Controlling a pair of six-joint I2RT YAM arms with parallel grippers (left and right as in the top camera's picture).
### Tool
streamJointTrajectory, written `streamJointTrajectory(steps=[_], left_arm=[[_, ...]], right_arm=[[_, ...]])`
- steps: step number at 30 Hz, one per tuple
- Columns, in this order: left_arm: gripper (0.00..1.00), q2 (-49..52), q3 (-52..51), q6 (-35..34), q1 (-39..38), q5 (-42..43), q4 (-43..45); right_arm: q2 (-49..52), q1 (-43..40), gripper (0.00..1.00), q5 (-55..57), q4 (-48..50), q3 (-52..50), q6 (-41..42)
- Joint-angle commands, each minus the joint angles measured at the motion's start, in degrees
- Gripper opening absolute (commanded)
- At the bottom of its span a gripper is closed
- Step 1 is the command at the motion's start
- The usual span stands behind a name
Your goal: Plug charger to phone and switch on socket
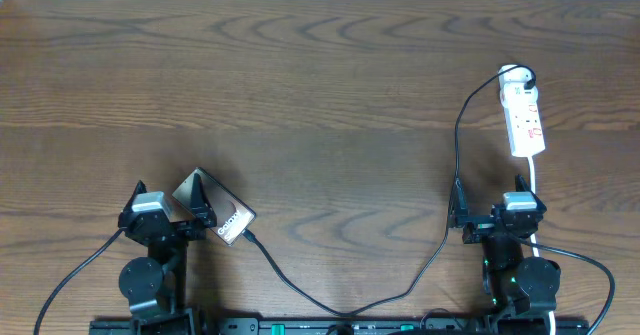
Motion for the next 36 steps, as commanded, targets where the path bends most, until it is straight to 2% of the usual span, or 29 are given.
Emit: streamJointTrajectory(steps=[1,12,19,33,36], left_arm=[[0.93,-0.4,-0.5,0.1,0.2,2.2,-2.6],[0.93,-0.4,-0.5,0.1,0.1,2.2,-2.6],[0.93,-0.4,-0.5,0.1,-6.1,2.0,-2.6],[0.93,-0.4,-0.5,0.1,-6.9,1.9,-2.6],[0.93,0.1,-0.5,0.1,-10.9,1.5,-2.6]], right_arm=[[-0.4,0.6,0.99,0.5,-0.2,-0.1,-0.7],[-0.4,0.7,0.99,0.5,-0.2,-0.1,-0.7],[-0.4,0.7,0.99,0.5,-0.2,-0.1,-0.7],[-0.4,0.7,0.99,0.5,-0.2,-0.1,-0.7],[-0.4,0.7,0.99,0.5,-0.2,-0.1,-0.7]])
